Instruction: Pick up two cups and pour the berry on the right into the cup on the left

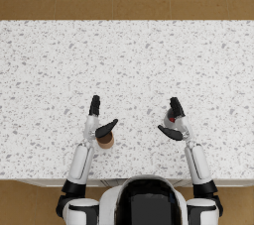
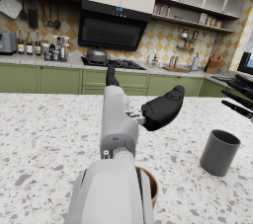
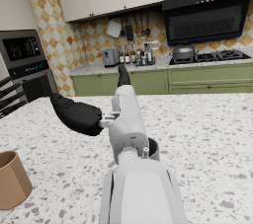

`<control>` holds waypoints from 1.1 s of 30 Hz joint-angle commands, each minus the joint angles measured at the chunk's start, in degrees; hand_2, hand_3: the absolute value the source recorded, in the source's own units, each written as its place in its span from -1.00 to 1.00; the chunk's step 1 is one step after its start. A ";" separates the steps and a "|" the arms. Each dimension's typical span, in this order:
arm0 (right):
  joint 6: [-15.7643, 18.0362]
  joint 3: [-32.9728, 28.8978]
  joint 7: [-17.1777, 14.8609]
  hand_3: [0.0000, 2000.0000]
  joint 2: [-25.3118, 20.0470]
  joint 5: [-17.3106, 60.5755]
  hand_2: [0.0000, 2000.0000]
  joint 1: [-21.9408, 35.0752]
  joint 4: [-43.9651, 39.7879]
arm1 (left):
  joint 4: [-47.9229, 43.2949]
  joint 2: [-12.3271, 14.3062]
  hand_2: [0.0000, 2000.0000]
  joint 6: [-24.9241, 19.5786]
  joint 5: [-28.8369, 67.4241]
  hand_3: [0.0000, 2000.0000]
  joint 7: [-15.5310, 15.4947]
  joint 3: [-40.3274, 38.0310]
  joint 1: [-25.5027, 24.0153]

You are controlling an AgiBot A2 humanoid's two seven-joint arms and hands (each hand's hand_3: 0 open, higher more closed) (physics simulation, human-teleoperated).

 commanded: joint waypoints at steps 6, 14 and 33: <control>0.00 0.00 0.00 -1.00 0.00 0.00 -1.00 0.00 0.00 | 0.00 0.00 -1.00 0.00 0.00 -1.00 0.00 0.00 0.00; 0.00 0.00 0.00 -1.00 0.00 0.00 -1.00 0.00 0.00 | 0.00 0.00 -1.00 0.00 0.00 -1.00 0.00 0.00 0.00; -5.68 -9.28 5.74 -1.00 -0.31 16.14 -1.00 -6.80 1.35 | -5.67 -3.66 -1.00 -5.74 14.35 -1.00 -5.73 -7.79 -15.71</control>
